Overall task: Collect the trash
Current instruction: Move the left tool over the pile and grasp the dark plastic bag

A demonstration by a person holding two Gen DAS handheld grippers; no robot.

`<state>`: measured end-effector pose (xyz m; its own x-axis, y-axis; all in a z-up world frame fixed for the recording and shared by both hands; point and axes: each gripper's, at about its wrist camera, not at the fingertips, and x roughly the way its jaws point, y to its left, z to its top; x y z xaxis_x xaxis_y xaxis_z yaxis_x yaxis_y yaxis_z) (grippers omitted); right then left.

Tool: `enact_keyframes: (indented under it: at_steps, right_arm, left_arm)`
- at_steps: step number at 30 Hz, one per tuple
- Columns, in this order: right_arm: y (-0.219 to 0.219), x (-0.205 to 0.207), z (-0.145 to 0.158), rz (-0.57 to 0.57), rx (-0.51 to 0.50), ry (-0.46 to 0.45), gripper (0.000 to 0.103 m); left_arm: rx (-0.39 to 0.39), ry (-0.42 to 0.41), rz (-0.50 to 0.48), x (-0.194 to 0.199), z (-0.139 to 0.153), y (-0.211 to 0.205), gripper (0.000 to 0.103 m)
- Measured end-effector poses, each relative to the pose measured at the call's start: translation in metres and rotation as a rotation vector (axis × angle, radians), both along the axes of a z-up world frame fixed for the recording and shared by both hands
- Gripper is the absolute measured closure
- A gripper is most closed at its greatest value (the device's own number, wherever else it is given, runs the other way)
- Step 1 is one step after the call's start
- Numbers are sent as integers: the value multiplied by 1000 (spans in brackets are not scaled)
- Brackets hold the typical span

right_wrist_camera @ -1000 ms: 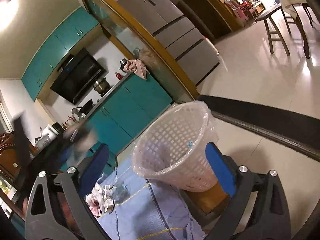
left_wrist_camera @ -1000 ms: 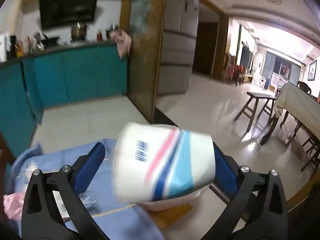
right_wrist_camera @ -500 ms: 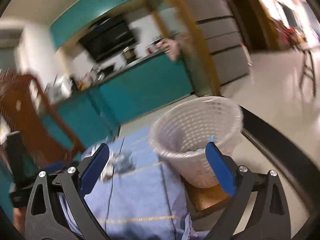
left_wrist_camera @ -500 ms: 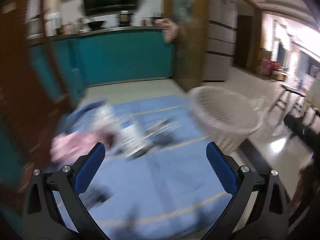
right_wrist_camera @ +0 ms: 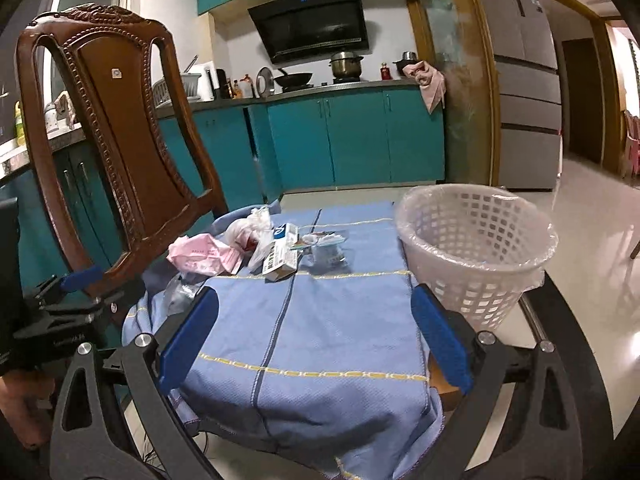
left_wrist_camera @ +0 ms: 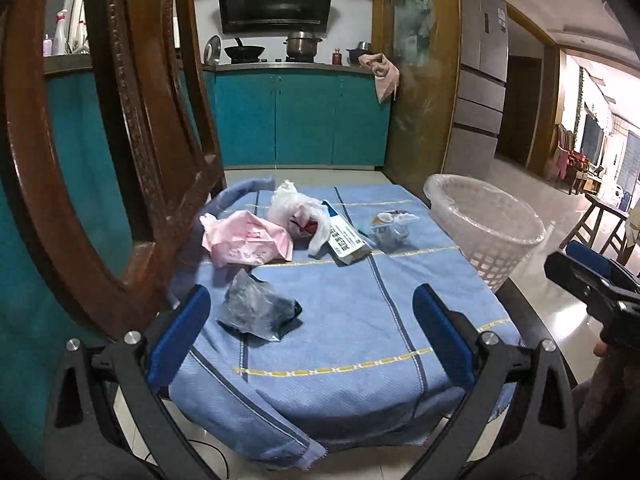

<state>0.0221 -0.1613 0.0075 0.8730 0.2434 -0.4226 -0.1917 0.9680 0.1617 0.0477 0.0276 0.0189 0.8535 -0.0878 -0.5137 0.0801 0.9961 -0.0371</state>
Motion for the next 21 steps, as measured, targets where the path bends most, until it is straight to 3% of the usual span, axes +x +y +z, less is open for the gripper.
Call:
enact_keyframes:
  at_steps: [21]
  right_arm:
    - [-2, 4, -2, -9, -5, 11, 8]
  left_arm:
    - [18, 60, 23, 7, -12, 0, 2]
